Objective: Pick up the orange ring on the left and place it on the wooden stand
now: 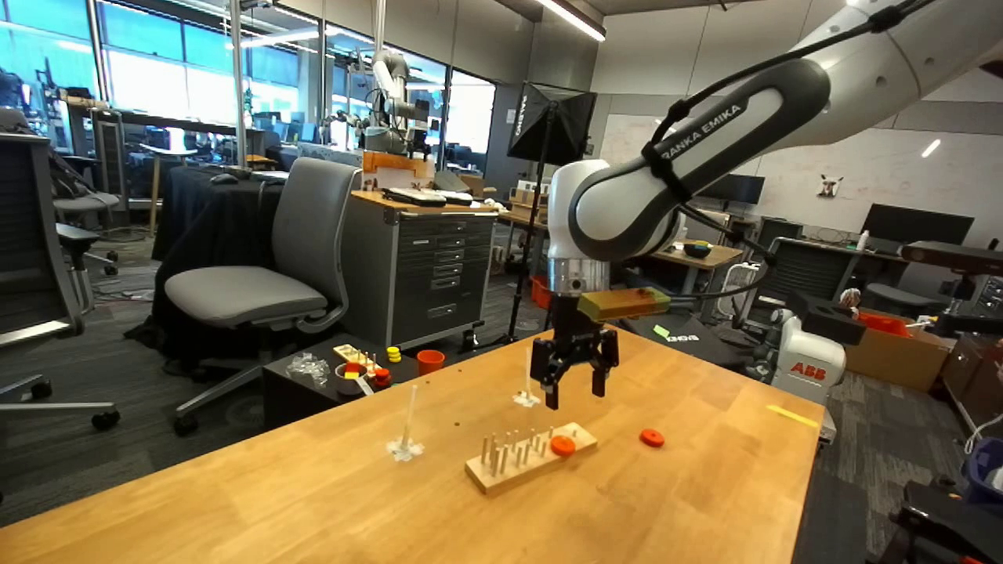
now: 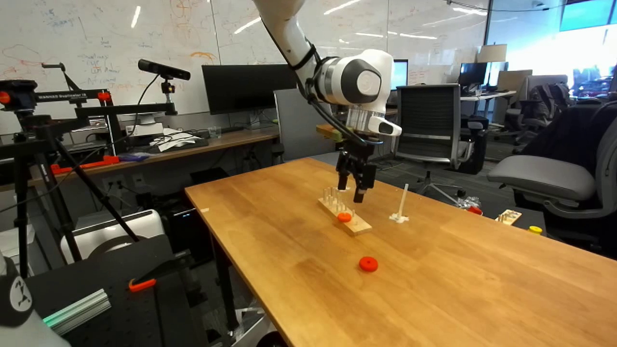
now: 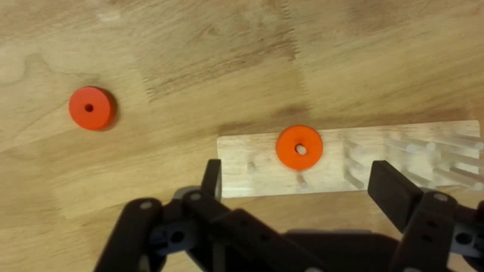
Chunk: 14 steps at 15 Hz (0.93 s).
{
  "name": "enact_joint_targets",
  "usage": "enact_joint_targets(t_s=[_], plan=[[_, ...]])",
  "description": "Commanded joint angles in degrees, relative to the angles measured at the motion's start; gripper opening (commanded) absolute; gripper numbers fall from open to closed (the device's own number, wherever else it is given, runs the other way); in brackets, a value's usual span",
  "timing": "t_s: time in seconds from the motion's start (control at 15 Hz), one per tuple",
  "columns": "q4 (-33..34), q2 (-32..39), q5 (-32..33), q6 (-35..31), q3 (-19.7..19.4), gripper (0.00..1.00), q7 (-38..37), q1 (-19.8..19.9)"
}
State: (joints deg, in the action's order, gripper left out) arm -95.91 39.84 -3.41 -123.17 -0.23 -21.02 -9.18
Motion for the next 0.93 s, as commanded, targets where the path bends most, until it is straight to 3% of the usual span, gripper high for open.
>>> enact_joint_targets(t_s=[0.0, 0.53, 0.87], plan=[[-5.60, -7.82, 1.27, -2.23, -0.20, 1.00, 1.18, -0.15], [-3.17, -14.07, 1.93, 0.79, 0.50, 1.00, 0.03, -0.54], [-2.47, -12.95, 1.09, 0.20, 0.72, 1.00, 0.19, -0.17]])
